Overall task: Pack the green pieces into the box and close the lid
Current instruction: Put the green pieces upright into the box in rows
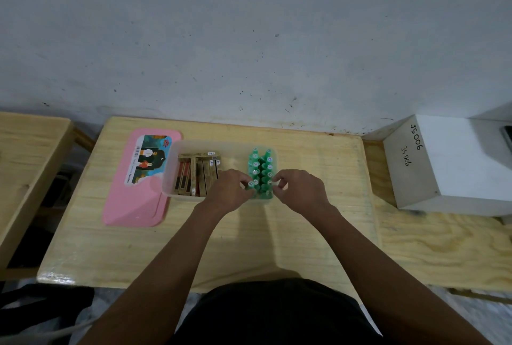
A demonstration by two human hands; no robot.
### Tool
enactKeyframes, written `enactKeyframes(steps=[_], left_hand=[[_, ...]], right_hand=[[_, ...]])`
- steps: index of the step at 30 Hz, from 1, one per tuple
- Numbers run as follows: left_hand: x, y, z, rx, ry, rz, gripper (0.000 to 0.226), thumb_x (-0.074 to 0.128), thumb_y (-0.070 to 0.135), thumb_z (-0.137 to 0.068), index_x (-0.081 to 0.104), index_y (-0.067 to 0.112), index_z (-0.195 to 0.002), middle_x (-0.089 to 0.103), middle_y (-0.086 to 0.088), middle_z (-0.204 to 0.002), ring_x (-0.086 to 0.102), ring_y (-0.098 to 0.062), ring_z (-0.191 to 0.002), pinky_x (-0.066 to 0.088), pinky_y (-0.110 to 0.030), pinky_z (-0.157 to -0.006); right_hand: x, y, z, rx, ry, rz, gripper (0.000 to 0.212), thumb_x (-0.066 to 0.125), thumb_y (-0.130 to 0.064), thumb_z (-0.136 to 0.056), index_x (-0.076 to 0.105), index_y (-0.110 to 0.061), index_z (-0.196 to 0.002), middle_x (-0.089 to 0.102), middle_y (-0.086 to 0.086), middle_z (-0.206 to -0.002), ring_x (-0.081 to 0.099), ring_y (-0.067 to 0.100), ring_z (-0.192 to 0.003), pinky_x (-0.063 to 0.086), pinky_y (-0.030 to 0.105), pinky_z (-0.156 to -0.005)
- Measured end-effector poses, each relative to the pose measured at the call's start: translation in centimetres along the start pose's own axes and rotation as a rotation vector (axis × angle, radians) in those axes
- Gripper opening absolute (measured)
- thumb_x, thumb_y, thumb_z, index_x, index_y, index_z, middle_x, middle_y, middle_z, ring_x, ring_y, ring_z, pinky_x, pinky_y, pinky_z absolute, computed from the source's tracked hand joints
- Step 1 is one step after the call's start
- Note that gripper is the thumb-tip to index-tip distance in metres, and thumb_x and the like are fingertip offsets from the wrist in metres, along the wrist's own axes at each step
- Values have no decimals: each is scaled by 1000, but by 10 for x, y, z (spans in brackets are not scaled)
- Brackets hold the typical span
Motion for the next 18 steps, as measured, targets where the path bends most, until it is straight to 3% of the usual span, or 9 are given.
enactKeyframes(steps=[5, 9, 14, 18], left_hand=[[6, 0, -4, -24, 14, 18, 25, 76, 21, -75, 76, 12, -99, 74, -2, -98, 67, -15, -79, 56, -31, -75], [8, -4, -5, -68, 1, 20, 17, 80, 18, -71, 74, 13, -86, 74, -4, -89, 67, -16, -77, 56, -32, -72], [13, -5, -5, -110, -9, 25, 17, 81, 16, -68, 72, 12, -82, 72, -3, -82, 67, -18, -75, 53, -31, -67], [13, -5, -8, -139, -25, -1, 21, 83, 20, -67, 71, 14, -82, 67, 2, -75, 67, -18, -75, 55, -32, -70]], right_hand=[[6, 19, 6, 101, -14, -184, 22, 61, -44, -87, 67, -36, -106, 70, -17, -97, 61, 5, -81, 40, 24, -67], [11, 26, 10, 115, -26, -245, 22, 60, -46, -88, 67, -37, -107, 68, -17, -97, 60, 4, -77, 41, 24, -65], [17, 29, 9, 158, -36, -391, 25, 62, -45, -88, 68, -33, -109, 64, -17, -93, 62, 6, -79, 43, 25, -66], [26, 31, 3, 192, -64, -524, 28, 64, -41, -89, 67, -28, -113, 66, -8, -97, 65, 12, -85, 53, 31, -77]])
Point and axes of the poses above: each hand's wrist, its own z-axis away from the middle knuckle, its own x-axis out of the palm, y = z × x, the point moved 4 cm from there along -z, towards the middle knuckle
